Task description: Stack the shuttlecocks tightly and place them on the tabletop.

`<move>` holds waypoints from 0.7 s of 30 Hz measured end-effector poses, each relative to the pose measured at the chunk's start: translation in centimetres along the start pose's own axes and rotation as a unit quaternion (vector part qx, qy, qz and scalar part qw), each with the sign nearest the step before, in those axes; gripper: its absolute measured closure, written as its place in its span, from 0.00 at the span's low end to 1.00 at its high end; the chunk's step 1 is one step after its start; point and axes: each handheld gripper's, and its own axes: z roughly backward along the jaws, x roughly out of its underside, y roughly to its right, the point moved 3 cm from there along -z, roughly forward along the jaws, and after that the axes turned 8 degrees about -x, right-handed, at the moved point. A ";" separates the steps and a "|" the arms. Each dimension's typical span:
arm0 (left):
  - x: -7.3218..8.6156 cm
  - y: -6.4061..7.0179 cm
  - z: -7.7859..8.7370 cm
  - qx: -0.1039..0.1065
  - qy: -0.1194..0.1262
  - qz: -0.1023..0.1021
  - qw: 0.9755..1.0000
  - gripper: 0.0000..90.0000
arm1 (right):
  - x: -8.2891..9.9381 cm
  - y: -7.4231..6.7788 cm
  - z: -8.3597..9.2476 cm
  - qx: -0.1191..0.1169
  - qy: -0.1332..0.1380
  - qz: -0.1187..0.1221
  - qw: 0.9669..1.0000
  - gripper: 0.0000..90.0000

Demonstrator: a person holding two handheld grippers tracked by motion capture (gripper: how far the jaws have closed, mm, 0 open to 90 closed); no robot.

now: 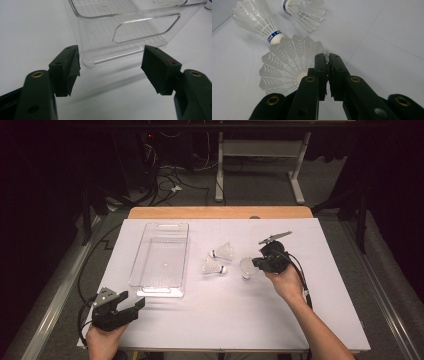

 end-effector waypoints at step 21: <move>0.0 0.0 0.0 -0.002 0.000 0.000 1.000 0.36 | 2.4 2.2 0.1 0.010 -0.006 -0.029 1.000 0.92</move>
